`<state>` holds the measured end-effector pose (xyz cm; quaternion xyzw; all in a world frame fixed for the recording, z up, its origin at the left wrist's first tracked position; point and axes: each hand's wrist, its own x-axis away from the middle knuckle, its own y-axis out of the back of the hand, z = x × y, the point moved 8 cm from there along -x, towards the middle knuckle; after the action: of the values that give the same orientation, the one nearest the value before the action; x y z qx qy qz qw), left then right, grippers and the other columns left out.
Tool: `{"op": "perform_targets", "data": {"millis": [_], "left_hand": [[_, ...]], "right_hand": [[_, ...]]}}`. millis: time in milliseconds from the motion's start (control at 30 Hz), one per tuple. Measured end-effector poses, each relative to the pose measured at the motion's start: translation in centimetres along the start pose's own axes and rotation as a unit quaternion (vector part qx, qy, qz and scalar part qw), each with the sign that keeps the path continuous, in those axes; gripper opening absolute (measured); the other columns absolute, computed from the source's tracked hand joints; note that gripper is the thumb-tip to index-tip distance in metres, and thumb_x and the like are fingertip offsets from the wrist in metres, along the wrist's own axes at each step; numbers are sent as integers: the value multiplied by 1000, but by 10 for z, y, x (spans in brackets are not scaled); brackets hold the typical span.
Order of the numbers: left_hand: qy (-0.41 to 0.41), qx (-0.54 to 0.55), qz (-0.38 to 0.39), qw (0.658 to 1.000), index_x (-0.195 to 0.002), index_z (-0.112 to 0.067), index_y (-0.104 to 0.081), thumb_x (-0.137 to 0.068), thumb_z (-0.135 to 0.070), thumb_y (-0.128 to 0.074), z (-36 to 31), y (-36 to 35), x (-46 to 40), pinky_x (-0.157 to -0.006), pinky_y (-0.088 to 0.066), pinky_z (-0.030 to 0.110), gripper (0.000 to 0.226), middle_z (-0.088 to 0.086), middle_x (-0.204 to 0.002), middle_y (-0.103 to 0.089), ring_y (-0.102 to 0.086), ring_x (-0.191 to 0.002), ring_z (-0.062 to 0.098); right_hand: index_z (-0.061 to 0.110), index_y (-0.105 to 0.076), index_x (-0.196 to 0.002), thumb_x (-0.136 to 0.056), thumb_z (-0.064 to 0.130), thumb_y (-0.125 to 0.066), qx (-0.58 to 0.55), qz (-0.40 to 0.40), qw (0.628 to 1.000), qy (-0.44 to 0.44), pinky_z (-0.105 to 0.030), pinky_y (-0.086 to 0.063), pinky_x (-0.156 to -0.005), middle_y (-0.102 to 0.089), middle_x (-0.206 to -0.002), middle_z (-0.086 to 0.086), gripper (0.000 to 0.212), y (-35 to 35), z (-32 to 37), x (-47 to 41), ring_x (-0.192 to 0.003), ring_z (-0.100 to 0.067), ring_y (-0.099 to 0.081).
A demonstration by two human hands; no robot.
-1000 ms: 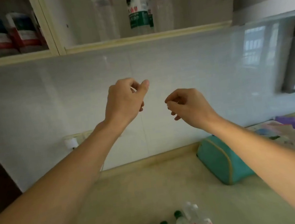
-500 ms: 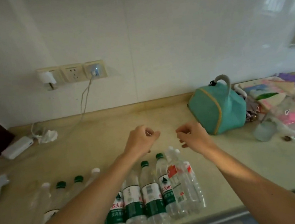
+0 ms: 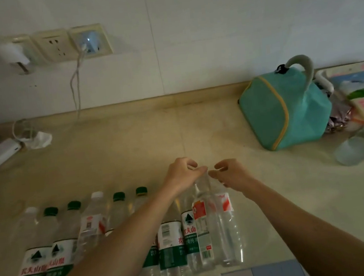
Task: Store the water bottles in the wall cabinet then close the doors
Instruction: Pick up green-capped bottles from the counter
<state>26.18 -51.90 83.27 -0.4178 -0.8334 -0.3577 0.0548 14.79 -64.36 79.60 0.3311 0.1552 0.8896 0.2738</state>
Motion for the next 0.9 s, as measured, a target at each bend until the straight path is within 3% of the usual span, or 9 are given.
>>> {"op": "perform_targets", "data": {"millis": [133, 233, 367, 500, 567, 633, 733, 800, 900], "left_hand": [[22, 18, 23, 999, -120, -11, -67, -81, -48, -80, 3, -3, -7, -84, -61, 36, 55, 3, -110, -71, -70, -89, 14], [54, 43, 62, 996, -111, -12, -69, -74, -48, -85, 6, -7, -6, -81, -62, 38, 54, 4, -101, -74, -74, -86, 20], [58, 63, 98, 992, -102, -17, -74, -78, -42, -84, 1, -12, -3, -75, -61, 35, 36, 2, -91, -77, -74, -87, 21], [94, 154, 129, 975, -103, -19, -73, -80, -26, -84, 4, -14, -2, -82, -62, 44, 26, 5, -97, -78, -75, -87, 23], [102, 190, 132, 968, -104, -16, -73, -83, -17, -81, 3, -9, -3, -86, -61, 49, 22, 8, -100, -78, -75, -88, 26], [92, 206, 121, 967, -108, -11, -74, -86, -14, -79, -1, -1, -5, -81, -63, 43, 23, 10, -101, -78, -75, -88, 24], [76, 224, 95, 967, -114, -8, -73, -86, -14, -78, -11, 14, -9, -63, -60, 26, 29, 7, -100, -78, -76, -78, 13], [68, 238, 80, 965, -113, -10, -73, -85, -15, -78, -18, 25, -12, -63, -59, 25, 29, 6, -100, -78, -76, -77, 13], [19, 218, 52, 974, -111, -15, -75, -84, -18, -78, -40, 41, -18, -74, -63, 33, 28, 2, -101, -77, -76, -86, 16]], "right_hand": [[3, -68, -118, -86, 38, -76, 61, 42, 997, -4, -30, -49, -67, -70, -98, -8, 49, -9, 0, -14, -79, -18, -62], [-4, -73, -105, -82, 29, -78, 66, 46, 997, -17, -32, -42, -62, -63, -78, -10, 41, -11, -3, -19, -66, -18, -54], [-4, -74, -98, -81, 26, -79, 68, 63, 996, -19, -32, -45, -61, -66, -77, -11, 35, -12, -4, -23, -65, -17, -57], [2, -76, -92, -83, 29, -80, 54, 72, 996, -28, -37, -56, -70, -74, -89, -18, 28, -10, -11, -28, -73, -25, -66], [3, -76, -90, -85, 29, -79, 42, 76, 996, -23, -36, -55, -68, -74, -86, -19, 26, -4, -12, -28, -70, -25, -65], [1, -76, -90, -85, 25, -80, 15, 78, 997, -14, -34, -50, -65, -72, -78, -20, 25, 6, -10, -25, -67, -22, -61], [-2, -76, -92, -87, 20, -78, -27, 78, 997, 4, -41, -56, -76, -74, -90, -25, 23, 23, -2, -18, -76, -30, -65], [2, -76, -91, -87, 20, -78, -40, 65, 997, 19, -45, -58, -85, -76, -91, -20, 18, 36, 7, -14, -85, -36, -71], [10, -76, -89, -85, 21, -80, -42, 17, 997, 61, -46, -59, -84, -77, -86, -13, 12, 60, 24, -8, -87, -33, -72]]}}
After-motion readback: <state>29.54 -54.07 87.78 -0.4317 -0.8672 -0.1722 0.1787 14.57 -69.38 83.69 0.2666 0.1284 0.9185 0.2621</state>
